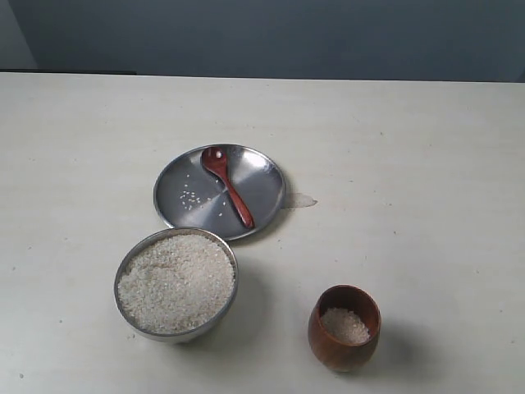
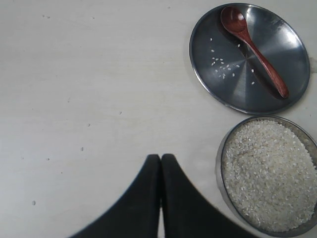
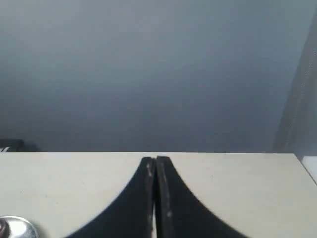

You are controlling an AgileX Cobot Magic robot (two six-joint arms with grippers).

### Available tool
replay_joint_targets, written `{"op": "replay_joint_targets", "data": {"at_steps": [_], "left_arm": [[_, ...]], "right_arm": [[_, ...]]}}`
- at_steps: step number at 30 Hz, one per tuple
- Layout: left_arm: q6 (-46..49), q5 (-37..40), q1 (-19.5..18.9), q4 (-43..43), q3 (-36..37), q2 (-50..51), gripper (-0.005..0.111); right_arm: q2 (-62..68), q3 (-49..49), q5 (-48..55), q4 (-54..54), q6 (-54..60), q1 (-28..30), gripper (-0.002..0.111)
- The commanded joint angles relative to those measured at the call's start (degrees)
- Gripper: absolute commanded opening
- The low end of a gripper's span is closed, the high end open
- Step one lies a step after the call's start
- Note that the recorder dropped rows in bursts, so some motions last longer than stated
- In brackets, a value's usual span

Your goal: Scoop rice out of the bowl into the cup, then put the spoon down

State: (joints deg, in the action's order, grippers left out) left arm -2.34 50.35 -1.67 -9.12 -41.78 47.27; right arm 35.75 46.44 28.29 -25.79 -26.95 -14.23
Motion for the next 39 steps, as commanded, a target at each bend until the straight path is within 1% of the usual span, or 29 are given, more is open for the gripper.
{"op": "replay_joint_targets", "data": {"at_steps": [1,5,11,13,17,21,24,28,31,35,39], "left_arm": [[-0.02,-0.40,-0.11,0.19,-0.33,0.07,0.000],[-0.02,-0.40,-0.11,0.19,-0.33,0.07,0.000],[-0.02,-0.40,-0.11,0.19,-0.33,0.07,0.000],[-0.02,-0.40,-0.11,0.19,-0.33,0.07,0.000],[-0.02,-0.40,-0.11,0.19,-0.33,0.07,0.000],[-0.02,-0.40,-0.11,0.19,-0.33,0.07,0.000],[-0.02,-0.40,-0.11,0.19,-0.33,0.07,0.000],[-0.02,-0.40,-0.11,0.19,-0.33,0.07,0.000],[-0.02,-0.40,-0.11,0.19,-0.33,0.07,0.000],[-0.02,-0.40,-0.11,0.19,-0.33,0.07,0.000],[-0.02,-0.40,-0.11,0.19,-0.33,0.07,0.000]], "right_arm": [[-2.68,-0.72,8.07,1.38,-0.07,3.42,-0.001],[-2.82,-3.35,12.88,-0.44,-0.07,3.42,-0.001],[-2.82,-9.10,11.63,-0.44,-0.07,3.42,-0.001],[-2.82,-11.31,8.74,-0.29,-0.07,3.42,-0.001],[-2.82,-15.02,-0.46,2.72,-0.07,3.42,-0.001],[-2.82,-18.63,-9.39,2.53,-0.07,3.42,-0.001],[-2.82,-21.38,-14.17,0.54,-0.07,3.42,-0.001],[-2.82,-23.91,-17.91,0.33,-0.07,3.42,-0.001],[-2.82,-25.98,-22.84,0.33,0.27,3.42,-0.001],[-2.82,-30.17,-27.88,1.44,4.36,3.42,-0.001],[-2.82,-34.73,-30.48,9.56,12.72,3.42,-0.001]]}}
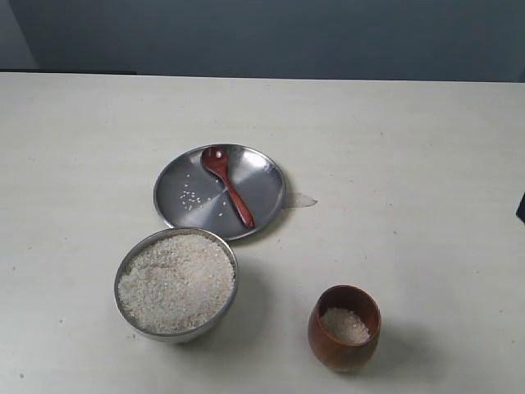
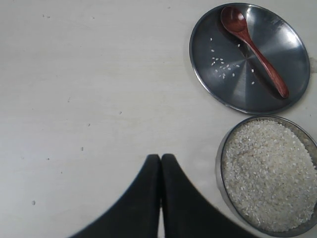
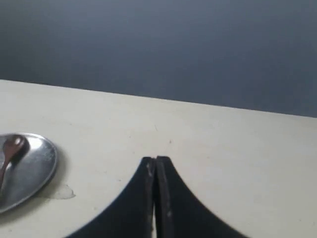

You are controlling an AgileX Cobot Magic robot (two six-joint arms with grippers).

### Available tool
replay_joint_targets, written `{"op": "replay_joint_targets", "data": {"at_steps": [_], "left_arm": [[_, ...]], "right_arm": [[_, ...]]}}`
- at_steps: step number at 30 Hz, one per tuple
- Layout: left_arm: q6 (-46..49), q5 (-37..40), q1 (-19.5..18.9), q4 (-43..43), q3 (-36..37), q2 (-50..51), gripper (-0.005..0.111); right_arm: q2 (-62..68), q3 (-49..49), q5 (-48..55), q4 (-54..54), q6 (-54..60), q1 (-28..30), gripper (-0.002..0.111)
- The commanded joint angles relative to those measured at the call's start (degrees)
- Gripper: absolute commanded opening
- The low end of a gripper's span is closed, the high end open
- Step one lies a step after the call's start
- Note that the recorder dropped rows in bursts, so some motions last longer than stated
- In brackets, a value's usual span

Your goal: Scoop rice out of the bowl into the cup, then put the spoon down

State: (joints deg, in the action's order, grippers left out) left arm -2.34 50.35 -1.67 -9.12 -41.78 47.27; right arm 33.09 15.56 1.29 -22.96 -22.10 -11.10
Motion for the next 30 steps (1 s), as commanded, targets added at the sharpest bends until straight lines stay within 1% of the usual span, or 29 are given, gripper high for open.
{"op": "replay_joint_targets", "data": {"at_steps": [1,3,5,12,22,27,30], "left_arm": [[-0.02,-0.40,-0.11,0.19,-0.33,0.07,0.000],[-0.02,-0.40,-0.11,0.19,-0.33,0.07,0.000],[-0.02,-0.40,-0.11,0.19,-0.33,0.07,0.000],[-0.02,-0.40,-0.11,0.19,-0.33,0.07,0.000],[-0.02,-0.40,-0.11,0.19,-0.33,0.07,0.000],[-0.02,-0.40,-0.11,0.19,-0.33,0.07,0.000],[-0.02,-0.40,-0.11,0.19,-0.33,0.07,0.000]], "right_arm": [[-0.16,-4.81,-3.90,9.86,11.29,0.29,-0.001],[-0.16,-6.09,-3.90,15.05,17.33,0.29,-0.001],[-0.16,-6.63,-3.70,16.15,20.83,0.29,-0.001],[-0.16,-6.74,2.47,16.04,21.12,0.29,-0.001],[-0.58,-6.74,5.19,13.88,21.12,0.29,-0.001],[-5.79,-6.85,9.43,14.79,21.00,0.29,-0.001],[-10.14,-8.44,9.43,16.43,21.00,0.29,-0.001]]}}
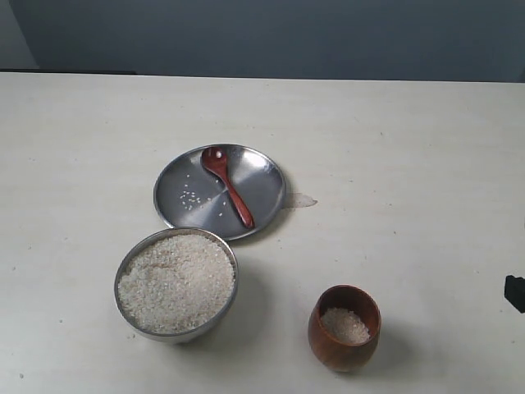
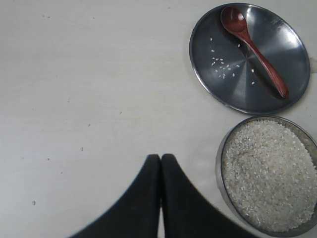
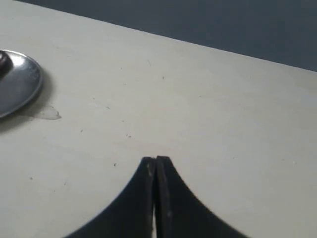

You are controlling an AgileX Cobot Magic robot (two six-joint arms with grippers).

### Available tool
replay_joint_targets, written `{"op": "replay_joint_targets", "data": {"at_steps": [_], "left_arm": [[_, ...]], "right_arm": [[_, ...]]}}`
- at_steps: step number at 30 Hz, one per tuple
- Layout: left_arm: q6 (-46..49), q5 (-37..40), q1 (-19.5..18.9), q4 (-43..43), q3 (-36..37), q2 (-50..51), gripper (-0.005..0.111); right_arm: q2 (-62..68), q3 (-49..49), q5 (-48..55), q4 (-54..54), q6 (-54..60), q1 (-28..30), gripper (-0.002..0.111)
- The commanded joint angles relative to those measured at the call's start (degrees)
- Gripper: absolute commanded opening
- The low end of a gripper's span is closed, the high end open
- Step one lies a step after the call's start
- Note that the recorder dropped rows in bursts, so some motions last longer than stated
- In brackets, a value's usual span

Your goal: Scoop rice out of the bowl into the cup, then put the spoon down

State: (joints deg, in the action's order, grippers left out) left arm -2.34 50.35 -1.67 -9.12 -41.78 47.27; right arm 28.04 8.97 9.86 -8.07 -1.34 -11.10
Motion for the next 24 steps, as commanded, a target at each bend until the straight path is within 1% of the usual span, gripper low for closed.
{"op": "replay_joint_targets", "data": {"at_steps": [1,9,16,20,24], "left_arm": [[-0.02,-0.40,-0.11,0.19,-0.33,0.07,0.000],[-0.02,-0.40,-0.11,0.19,-0.33,0.07,0.000],[-0.02,-0.40,-0.11,0.19,-0.33,0.07,0.000],[-0.02,-0.40,-0.11,0.19,-0.33,0.07,0.000],[-0.02,-0.40,-0.11,0.19,-0.33,0.07,0.000]], "right_arm": [[-6.67,-2.57,0.76,2.19,0.25,0.29,-0.001],[-18.51,-8.89,0.32,3.67,0.25,0.37,-0.001],[-26.82,-8.97,2.53,3.19,-0.22,0.37,-0.001],[-27.92,-8.97,3.59,3.05,-0.22,0.37,-0.001],[-27.92,-8.97,8.40,3.05,-0.22,0.37,-0.001]]}}
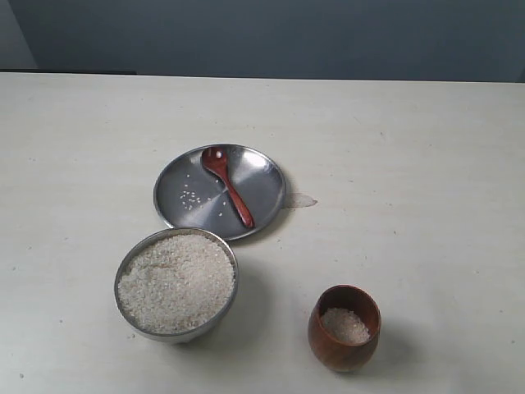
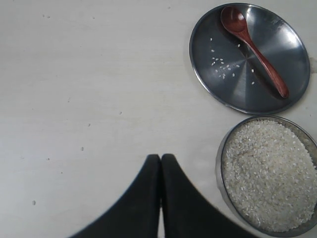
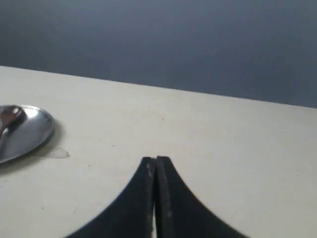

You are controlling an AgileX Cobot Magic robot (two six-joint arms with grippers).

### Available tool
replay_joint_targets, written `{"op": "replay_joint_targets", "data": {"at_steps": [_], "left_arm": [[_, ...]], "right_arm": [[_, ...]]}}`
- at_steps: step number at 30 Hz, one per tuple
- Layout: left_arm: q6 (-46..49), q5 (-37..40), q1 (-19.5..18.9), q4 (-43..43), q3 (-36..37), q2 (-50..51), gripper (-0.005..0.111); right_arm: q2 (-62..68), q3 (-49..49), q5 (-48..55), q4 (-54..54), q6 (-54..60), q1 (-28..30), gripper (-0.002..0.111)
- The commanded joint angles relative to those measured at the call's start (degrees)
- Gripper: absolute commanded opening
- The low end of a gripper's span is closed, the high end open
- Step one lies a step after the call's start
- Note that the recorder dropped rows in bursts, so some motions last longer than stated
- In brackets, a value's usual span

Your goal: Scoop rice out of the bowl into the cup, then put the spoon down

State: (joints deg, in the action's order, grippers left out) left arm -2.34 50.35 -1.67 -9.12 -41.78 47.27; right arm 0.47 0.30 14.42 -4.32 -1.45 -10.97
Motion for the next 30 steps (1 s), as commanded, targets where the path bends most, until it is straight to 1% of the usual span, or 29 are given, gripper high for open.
{"op": "replay_joint_targets", "data": {"at_steps": [1,9,12,17,18,23,26,30], "left_arm": [[-0.02,-0.40,-0.11,0.19,-0.33,0.07,0.000],[-0.02,-0.40,-0.11,0.19,-0.33,0.07,0.000],[-0.02,-0.40,-0.11,0.19,-0.33,0.07,0.000],[-0.02,-0.40,-0.11,0.19,-0.33,0.07,0.000],[-0.02,-0.40,-0.11,0.19,-0.33,0.07,0.000],[-0.02,-0.40,-0.11,0.19,-0.33,0.07,0.000],[-0.02,-0.40,-0.11,0.19,-0.33,0.07,0.000],[-0.02,-0.40,-0.11,0.19,-0.33,0.07,0.000]], "right_arm": [[-0.34,-0.30,3.84,-0.70,-0.11,0.24,-0.001],[-0.47,-0.30,4.32,-0.70,-0.11,0.59,-0.001],[-0.47,-0.30,4.69,-0.70,-0.11,2.64,-0.001],[-0.47,-0.30,6.50,-0.70,-0.11,8.18,-0.001],[-0.47,-0.30,6.50,-0.44,-0.11,10.07,-0.001],[-0.47,-0.30,6.39,-0.10,-0.11,14.09,-0.001],[-0.47,-0.30,6.39,-0.01,-0.11,15.36,-0.001],[-0.47,-0.30,6.28,0.59,-0.11,15.50,-0.001]]}}
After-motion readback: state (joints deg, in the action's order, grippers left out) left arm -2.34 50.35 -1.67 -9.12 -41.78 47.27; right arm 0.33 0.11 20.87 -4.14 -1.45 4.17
